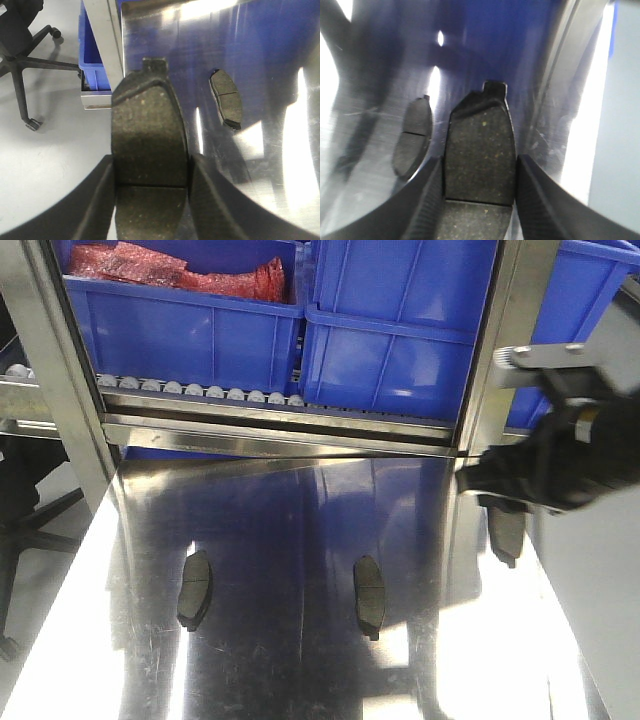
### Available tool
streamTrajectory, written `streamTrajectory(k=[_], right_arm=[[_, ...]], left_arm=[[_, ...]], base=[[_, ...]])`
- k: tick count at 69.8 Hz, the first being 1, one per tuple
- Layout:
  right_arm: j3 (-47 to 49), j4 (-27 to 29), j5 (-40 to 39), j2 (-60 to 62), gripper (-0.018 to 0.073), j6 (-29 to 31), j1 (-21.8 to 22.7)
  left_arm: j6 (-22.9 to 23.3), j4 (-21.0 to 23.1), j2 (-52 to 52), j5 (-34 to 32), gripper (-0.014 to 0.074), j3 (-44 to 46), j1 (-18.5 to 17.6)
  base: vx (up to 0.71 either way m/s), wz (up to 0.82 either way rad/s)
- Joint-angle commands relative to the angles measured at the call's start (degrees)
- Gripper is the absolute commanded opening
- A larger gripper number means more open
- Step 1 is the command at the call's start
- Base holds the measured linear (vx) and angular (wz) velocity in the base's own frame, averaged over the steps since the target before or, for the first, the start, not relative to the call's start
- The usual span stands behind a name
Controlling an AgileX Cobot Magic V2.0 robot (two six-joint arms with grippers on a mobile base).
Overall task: Move and align brake pads A on conveyor
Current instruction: 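Lift the held brake pad with the right gripper off the table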
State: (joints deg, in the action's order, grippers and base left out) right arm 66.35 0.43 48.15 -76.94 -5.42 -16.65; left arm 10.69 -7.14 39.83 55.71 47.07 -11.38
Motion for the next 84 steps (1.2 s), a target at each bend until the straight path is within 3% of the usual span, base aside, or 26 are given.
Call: streamTrajectory(k=[1, 36, 84], right_arm=[[-3.5, -0.01, -5.59, 8.99, -0.0008, 0.62, 0.28], [-23.85, 2.77, -12.69, 35.93, -0.0006, 0.62, 0.28], [-24.39, 2.72, -12.47, 37.27, -0.0005, 0.62, 0.28]], left_arm=[[0.53, -0.46, -0.23, -4.16, -0.0006, 1.69, -0.27], [0.53, -0.46, -0.23, -4.16, -0.0006, 1.69, -0.27], [0.53, -0.46, -0.23, -4.16, -0.0006, 1.69, -0.27]], base=[[0.0, 0.0], [0.0, 0.0], [0.0, 0.0]])
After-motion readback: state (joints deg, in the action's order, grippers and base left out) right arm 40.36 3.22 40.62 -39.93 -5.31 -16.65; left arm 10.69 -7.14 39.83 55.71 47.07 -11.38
